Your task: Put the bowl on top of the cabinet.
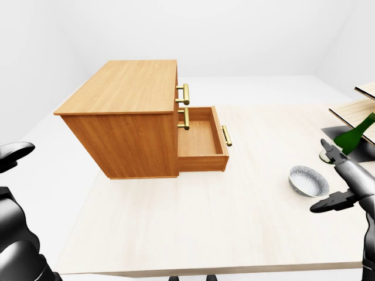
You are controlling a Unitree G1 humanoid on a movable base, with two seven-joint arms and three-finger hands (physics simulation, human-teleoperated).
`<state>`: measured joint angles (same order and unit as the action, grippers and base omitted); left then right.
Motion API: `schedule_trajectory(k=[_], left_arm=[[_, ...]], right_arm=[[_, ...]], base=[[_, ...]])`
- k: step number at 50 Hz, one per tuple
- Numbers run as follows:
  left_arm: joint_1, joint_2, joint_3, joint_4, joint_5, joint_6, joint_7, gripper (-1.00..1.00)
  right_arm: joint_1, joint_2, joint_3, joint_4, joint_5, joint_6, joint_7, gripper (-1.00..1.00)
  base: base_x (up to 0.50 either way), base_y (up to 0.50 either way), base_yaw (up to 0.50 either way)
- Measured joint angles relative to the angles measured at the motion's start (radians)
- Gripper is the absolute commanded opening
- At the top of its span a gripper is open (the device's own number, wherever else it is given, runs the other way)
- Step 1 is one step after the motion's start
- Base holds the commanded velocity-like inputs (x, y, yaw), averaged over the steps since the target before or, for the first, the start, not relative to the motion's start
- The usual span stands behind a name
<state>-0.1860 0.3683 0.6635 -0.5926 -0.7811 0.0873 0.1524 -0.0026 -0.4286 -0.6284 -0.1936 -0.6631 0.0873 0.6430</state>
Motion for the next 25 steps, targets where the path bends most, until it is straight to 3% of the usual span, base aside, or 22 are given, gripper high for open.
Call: schedule_trajectory(k=[25], left_arm=[[0.001, -0.006, -0.006, -0.001, 0.008, 0.000, -0.004, 1.00]], right_arm=[[-0.039, -0.067, 0.035, 0.188, 0.061, 0.000, -0.064, 1.00]], base=[[0.00, 0.00, 0.00]])
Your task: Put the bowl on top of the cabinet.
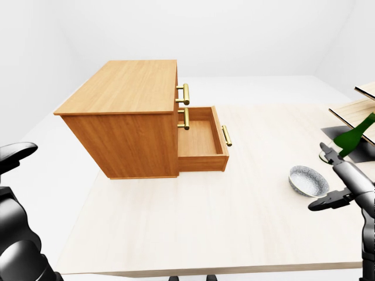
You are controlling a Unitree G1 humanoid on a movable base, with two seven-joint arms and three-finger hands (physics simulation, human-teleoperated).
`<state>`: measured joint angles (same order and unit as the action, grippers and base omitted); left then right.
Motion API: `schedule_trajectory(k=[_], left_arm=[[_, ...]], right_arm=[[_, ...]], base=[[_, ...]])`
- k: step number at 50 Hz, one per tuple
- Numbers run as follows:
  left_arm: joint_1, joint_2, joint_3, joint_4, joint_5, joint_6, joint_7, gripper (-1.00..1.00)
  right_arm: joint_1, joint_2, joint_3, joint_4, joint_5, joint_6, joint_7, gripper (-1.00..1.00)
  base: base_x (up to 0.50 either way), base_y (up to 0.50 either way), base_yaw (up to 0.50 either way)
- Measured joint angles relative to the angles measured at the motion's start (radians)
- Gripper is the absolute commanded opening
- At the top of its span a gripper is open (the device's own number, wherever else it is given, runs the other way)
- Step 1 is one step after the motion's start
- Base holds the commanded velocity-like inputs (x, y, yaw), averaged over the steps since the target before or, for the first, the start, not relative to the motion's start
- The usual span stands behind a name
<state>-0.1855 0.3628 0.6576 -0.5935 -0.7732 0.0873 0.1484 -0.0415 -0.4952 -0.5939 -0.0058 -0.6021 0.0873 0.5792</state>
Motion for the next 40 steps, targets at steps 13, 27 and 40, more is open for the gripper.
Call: schedule_trajectory(k=[13, 27, 40], left_arm=[[0.000, -0.003, -0.005, -0.001, 0.006, 0.000, -0.001, 1.00], [0.002, -0.005, -0.005, -0.004, 0.007, 0.000, -0.002, 1.00], [0.003, -0.008, -0.006, -0.007, 0.011, 0.000, -0.004, 1.00]], right_arm=[[0.009, -0.001, 0.016, 0.053, 0.011, 0.000, -0.022, 1.00], [0.008, -0.005, 0.032, 0.116, 0.021, 0.000, -0.046, 1.00], [-0.008, -0.016, 0.050, 0.155, 0.026, 0.000, -0.055, 1.00]], base=[[0.00, 0.00, 0.00], [0.00, 0.00, 0.00], [0.00, 0.00, 0.00]])
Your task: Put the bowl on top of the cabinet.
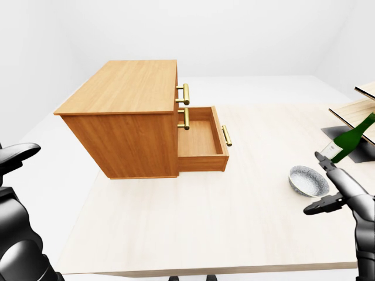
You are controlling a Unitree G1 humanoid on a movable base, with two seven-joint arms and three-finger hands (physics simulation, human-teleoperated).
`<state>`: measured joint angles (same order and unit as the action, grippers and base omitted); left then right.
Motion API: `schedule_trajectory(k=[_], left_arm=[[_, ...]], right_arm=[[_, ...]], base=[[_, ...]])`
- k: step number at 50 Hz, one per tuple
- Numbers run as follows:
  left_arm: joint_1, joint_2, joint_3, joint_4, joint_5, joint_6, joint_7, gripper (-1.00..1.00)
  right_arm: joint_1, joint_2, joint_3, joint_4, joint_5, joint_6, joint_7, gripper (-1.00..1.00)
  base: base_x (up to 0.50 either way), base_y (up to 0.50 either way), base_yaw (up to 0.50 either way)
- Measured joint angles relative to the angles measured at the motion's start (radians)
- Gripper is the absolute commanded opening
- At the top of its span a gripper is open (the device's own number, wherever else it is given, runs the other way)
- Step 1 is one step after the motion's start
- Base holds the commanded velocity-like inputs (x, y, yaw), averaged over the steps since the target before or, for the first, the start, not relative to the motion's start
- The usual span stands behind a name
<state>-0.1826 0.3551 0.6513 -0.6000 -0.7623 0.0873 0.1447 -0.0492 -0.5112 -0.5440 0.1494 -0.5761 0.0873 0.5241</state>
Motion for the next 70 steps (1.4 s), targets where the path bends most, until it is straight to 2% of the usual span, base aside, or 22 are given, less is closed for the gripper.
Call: schedule_trajectory(k=[46, 70], left_arm=[[-0.003, 0.002, 0.001, 0.005, 0.000, 0.000, 0.007, 1.00], [-0.004, 0.002, -0.002, 0.007, 0.002, 0.000, 0.006, 1.00]], right_arm=[[-0.059, -0.045, 0.076, 0.146, -0.015, 0.000, -0.002, 1.00], [-0.096, -0.044, 0.140, 0.301, 0.019, 0.000, -0.081, 1.00]], base=[[0.00, 0.00, 0.00], [0.00, 0.00, 0.00]])
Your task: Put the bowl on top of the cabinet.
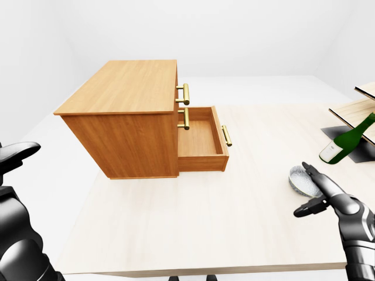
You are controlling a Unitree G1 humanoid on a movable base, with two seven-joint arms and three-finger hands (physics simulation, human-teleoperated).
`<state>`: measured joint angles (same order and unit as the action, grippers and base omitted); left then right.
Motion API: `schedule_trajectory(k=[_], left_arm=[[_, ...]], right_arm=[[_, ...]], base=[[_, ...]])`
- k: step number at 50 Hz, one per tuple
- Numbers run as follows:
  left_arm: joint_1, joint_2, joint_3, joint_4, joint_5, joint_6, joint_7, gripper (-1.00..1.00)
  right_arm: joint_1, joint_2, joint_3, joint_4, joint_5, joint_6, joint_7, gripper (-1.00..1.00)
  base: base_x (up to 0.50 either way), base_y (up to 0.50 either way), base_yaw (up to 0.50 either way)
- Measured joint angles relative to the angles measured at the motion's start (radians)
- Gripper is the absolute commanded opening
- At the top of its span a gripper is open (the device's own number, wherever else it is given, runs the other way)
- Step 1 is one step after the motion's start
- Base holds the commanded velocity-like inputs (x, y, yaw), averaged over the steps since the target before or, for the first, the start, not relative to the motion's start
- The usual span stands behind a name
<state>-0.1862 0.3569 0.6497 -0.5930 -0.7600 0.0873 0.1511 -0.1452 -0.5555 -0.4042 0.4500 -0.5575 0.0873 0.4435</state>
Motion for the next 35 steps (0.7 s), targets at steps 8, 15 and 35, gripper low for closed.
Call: schedule_trajectory(k=[8, 15, 35], left_arm=[[0.000, -0.001, -0.001, 0.000, 0.001, 0.000, 0.000, 1.00], [0.001, -0.003, -0.003, -0.001, 0.005, 0.000, -0.001, 1.00], [-0.001, -0.004, -0.004, -0.001, 0.001, 0.000, 0.003, 1.00]], right_arm=[[-0.004, -0.011, 0.007, 0.046, 0.016, 0.000, -0.019, 1.00], [-0.006, -0.021, 0.012, 0.079, 0.026, 0.000, -0.030, 1.00], [-0.046, -0.041, 0.038, 0.160, 0.053, 0.000, -0.059, 1.00]], base=[[0.00, 0.00, 0.00], [0.00, 0.00, 0.00], [0.00, 0.00, 0.00]])
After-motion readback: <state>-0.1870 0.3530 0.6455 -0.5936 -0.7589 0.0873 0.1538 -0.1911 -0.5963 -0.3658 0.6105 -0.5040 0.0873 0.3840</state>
